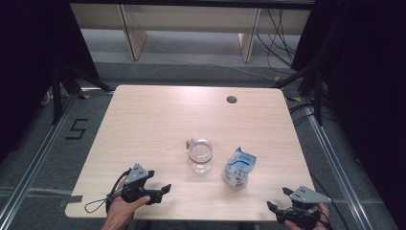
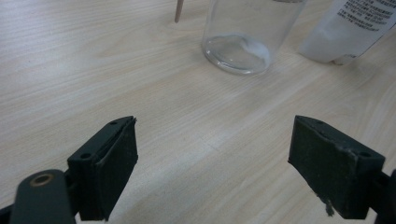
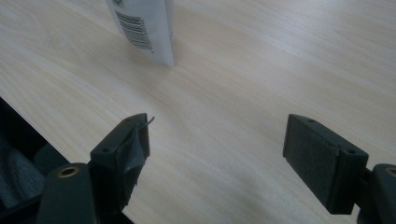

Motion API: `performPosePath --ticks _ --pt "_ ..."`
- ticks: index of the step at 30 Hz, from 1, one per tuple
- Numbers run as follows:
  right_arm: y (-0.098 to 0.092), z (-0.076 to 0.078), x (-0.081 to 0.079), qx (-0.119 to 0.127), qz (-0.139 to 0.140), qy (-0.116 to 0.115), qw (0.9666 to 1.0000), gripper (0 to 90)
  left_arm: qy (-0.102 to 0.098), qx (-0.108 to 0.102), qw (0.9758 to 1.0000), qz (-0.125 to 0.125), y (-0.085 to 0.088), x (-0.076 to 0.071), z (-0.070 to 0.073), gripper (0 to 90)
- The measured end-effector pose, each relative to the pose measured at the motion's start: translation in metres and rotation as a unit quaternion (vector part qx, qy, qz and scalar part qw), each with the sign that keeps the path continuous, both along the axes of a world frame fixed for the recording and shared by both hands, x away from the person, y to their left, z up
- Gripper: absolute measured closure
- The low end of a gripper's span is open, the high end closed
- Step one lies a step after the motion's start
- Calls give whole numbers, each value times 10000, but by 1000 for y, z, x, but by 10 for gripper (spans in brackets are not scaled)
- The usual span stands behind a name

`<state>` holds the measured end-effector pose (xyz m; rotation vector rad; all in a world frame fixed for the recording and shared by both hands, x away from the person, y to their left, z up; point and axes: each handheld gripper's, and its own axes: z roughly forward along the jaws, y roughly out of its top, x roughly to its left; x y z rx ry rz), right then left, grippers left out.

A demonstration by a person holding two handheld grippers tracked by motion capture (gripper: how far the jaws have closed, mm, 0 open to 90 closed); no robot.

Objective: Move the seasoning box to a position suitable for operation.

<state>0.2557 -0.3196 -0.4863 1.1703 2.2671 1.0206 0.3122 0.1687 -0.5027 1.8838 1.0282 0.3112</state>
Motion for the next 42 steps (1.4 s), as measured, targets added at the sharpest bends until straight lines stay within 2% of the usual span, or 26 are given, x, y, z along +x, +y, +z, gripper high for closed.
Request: performPosePath --ticks 1,2,3,5,7,8,9,13,14,15,16,17,19,20,22,24,25,26,28,31,33,34,38,39,40,42 --pt "0 0 0 27 -34 -3 10000 240 -57 48 10000 -41 1 1 0 148" --pt "0 -1 1 107 8 104 9999 239 -59 6 10000 -2 0 1 0 149" --pt "0 -1 1 107 8 104 9999 239 -59 6 10000 -2 0 1 0 149" --pt "-1 -1 1 -4 -26 -18 10000 239 -30 80 10000 -17 1 1 2 150" --pt "-2 -1 1 -1 -3 -39 10000 239 -30 -40 10000 49 0 3 2 150" --pt "-2 -1 1 -1 -3 -39 10000 239 -30 -40 10000 49 0 3 2 150" --pt "0 -2 2 111 43 95 9999 240 -56 -62 9999 64 0 5 4 151" --pt "-1 -2 1 98 -21 111 9999 240 -115 -151 9998 103 1 10 8 154" --pt "-1 -2 2 154 40 114 9998 242 -162 -198 9995 206 2 14 12 165" --pt "-1 -2 1 132 -24 91 9999 243 -230 -110 9996 154 3 16 15 169" --pt "-1 -2 1 132 -24 91 9999 243 -230 -110 9996 154 3 16 15 175" --pt "0 -2 1 165 -58 98 9998 243 -201 -201 9993 225 3 18 17 175" --pt "-2 -1 2 62 -13 -57 10000 248 -244 -235 9992 195 3 24 21 217" --pt "-2 -1 2 120 0 -13 9999 248 -332 -194 9991 188 2 30 25 232" --pt "-2 -2 1 207 -3 63 9998 248 -348 -236 9990 155 -1 37 29 258" --pt "-3 -1 0 142 -57 18 9999 248 -354 -237 9989 182 -3 40 32 289" --pt "-4 -1 1 159 6 7 9999 249 -428 -263 9986 136 -6 48 38 318" --pt "-4 -1 2 173 14 -46 9998 249 -407 -325 9985 183 -7 51 40 345" --pt "-5 -1 2 86 -18 -138 9999 249 -465 -376 9980 205 -10 59 45 390" --pt "-5 -2 2 66 -32 -145 9999 249 -474 -421 9978 214 -13 66 50 439" --pt "-4 -1 1 134 -13 -31 9999 251 -545 -395 9977 124 -19 77 58 473" --pt "-4 -1 1 131 -16 -64 9999 252 -509 -460 9976 118 -23 80 60 485" --pt "-4 -1 1 137 4 -105 9999 252 -525 -399 9978 -6 -30 88 66 515" --pt "-4 -2 2 109 42 -169 9998 252 -611 -374 9974 -116 -35 96 68 519" --pt "-4 -2 2 109 42 -169 9998 252 -611 -374 9974 -116 -35 96 68 521" --pt "-3 -2 1 173 54 -90 9998 253 -506 -311 9982 -76 -41 100 72 527"
